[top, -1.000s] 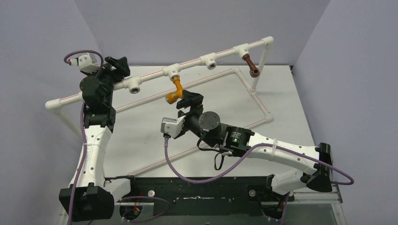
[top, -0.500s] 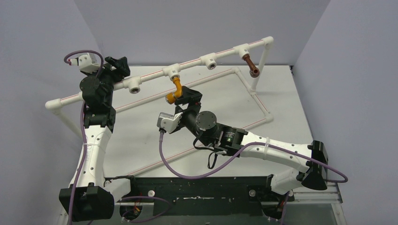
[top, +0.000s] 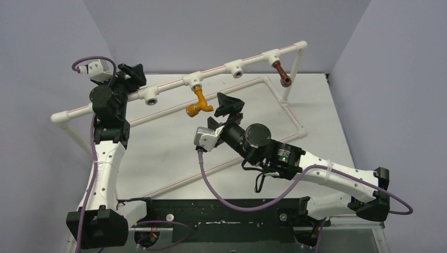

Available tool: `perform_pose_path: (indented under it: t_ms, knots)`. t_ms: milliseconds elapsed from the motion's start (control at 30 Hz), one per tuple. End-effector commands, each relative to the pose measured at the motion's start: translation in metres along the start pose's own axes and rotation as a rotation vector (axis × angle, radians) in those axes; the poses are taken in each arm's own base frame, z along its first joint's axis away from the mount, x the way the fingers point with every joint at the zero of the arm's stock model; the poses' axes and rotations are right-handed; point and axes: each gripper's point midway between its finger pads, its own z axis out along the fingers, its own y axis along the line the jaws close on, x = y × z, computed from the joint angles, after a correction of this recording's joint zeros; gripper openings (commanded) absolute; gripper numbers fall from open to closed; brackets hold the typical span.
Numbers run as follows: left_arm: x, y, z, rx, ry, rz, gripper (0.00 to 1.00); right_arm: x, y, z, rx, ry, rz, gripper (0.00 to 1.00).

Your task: Install the water faucets

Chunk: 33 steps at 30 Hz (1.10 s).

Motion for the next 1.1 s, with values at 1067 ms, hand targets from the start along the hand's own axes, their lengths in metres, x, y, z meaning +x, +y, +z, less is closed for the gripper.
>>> perform_pose_path:
  t_ms: [1067]
  knots:
    - [0.187,0.074,-0.055,-0.22,0.649,0.002,0.75,0.024,-0.036,-0.023,-0.061,0.001,-0.232,0.9]
